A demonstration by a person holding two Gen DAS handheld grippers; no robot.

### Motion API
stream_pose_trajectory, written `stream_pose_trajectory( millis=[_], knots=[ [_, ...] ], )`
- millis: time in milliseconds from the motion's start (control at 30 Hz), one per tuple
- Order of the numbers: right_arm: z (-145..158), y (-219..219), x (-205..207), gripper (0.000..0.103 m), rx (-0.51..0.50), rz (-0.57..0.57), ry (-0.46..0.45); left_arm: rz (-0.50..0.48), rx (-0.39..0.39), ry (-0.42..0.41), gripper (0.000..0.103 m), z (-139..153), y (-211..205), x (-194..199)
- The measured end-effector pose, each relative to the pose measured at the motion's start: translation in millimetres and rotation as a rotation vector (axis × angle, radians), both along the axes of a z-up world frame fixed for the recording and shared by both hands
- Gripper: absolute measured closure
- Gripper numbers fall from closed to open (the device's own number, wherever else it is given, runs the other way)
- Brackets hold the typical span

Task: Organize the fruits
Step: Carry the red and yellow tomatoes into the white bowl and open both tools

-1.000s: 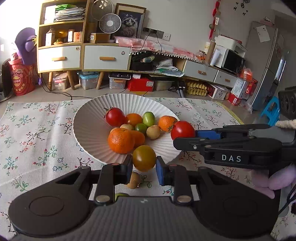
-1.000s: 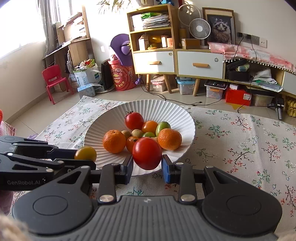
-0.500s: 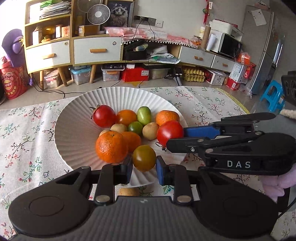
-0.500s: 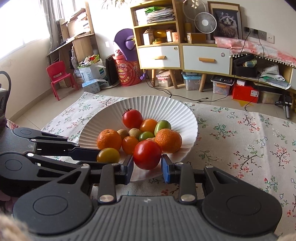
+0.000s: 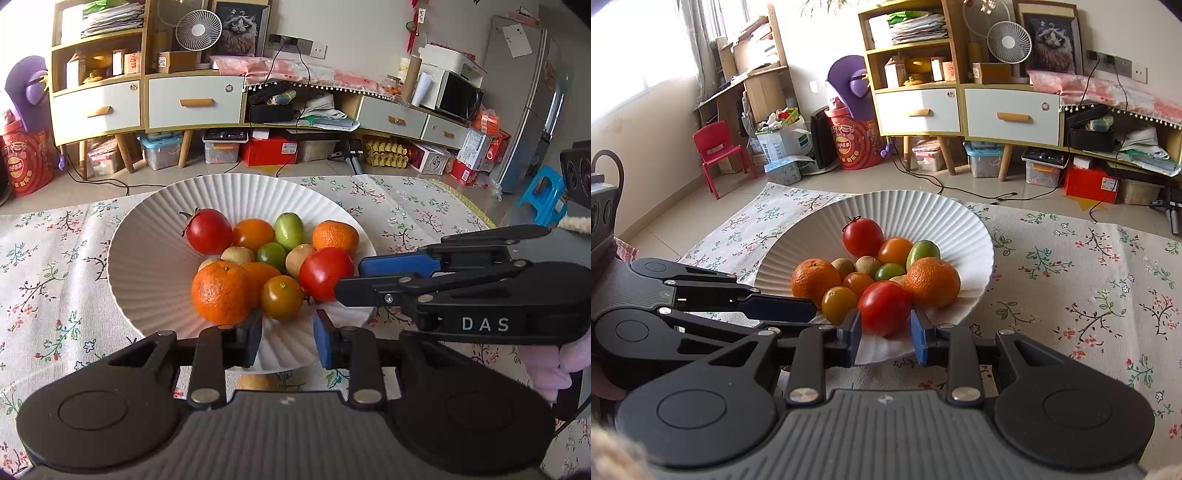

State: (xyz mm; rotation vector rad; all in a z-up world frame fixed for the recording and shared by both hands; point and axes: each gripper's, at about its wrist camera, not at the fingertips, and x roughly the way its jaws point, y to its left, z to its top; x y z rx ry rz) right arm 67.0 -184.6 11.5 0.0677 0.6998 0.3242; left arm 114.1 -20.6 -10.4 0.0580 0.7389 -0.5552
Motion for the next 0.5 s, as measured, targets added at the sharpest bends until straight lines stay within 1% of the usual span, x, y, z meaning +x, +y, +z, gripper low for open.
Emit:
stream_pose_trajectory(
  millis=[67, 133, 200, 267, 333, 400, 500],
  knots=[
    [1, 0, -1, 0.075, -0.003, 0.000, 0.001, 0.002, -0.005, 0.003, 0.062, 1, 2, -1],
    [1, 0, -4, 0.073, -0.010, -0.003, -0.001, 0.003, -0.008, 0.002, 0.060, 3, 3, -4],
    [3, -1, -6, 0.072, -0.007, -0.009, -0.002, 0.010, -0.011, 0.001, 0.053, 5, 5, -8],
    [4, -1, -8, 0.070, -0.004, -0.016, -0.001, 0.015, -0.008, 0.004, 0.050, 9, 8, -12],
    [7, -1, -12, 0.066, -0.001, -0.021, -0.001, 0.016, -0.008, -0.001, 0.047, 13, 10, -17],
    [10, -1, -16, 0.062, -0.003, -0.023, -0.007, 0.022, -0.007, -0.006, 0.042, 17, 13, -22],
    [14, 1, -21, 0.056, -0.010, -0.031, -0.010, 0.033, -0.011, -0.009, 0.036, 21, 18, -31]
  ],
)
